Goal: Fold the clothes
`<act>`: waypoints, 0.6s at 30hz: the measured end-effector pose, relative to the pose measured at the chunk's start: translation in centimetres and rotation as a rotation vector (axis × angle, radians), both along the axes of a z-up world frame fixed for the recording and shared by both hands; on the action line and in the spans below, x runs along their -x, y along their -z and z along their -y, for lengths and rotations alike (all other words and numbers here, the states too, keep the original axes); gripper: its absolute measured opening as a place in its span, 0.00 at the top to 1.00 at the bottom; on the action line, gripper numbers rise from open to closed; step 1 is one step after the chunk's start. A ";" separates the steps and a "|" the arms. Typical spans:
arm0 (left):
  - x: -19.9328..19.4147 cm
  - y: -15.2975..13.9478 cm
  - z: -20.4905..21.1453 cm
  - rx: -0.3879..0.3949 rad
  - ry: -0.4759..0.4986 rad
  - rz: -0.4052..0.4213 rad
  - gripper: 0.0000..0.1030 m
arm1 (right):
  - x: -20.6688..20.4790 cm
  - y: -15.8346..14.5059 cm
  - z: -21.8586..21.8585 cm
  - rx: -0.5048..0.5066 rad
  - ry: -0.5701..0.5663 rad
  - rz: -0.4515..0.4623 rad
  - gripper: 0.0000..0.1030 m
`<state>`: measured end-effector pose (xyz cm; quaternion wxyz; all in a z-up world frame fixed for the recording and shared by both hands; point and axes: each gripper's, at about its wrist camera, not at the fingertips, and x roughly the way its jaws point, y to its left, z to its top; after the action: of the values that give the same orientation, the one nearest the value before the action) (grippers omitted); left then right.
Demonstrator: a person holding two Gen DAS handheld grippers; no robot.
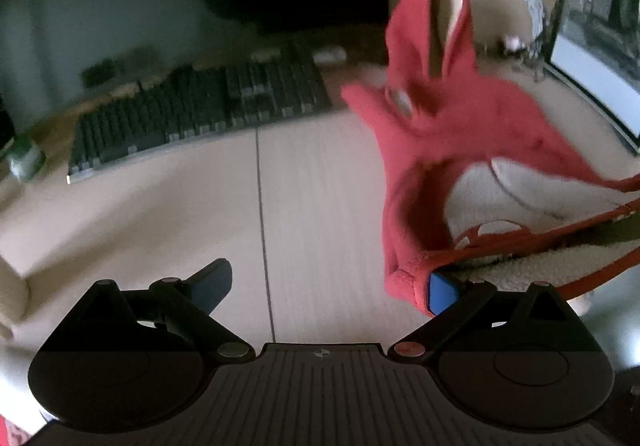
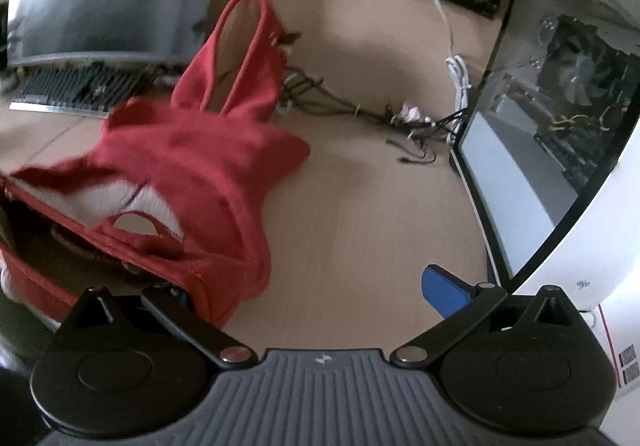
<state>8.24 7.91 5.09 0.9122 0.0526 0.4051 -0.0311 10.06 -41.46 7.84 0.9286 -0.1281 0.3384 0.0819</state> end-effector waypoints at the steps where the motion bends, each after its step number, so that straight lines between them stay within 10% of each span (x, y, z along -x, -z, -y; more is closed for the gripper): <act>1: -0.4 -0.5 0.3 -0.010 0.006 0.010 0.02 | -0.3 -0.4 0.2 0.005 0.001 0.005 0.00; 18: -1.8 -4.0 1.8 -0.017 0.108 0.089 0.02 | -1.6 -4.1 1.1 0.058 0.019 0.073 0.00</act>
<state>10.00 6.11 9.05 0.9258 0.0837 0.3610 -0.0745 11.68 -42.52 11.89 0.9370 -0.1545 0.3079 0.0583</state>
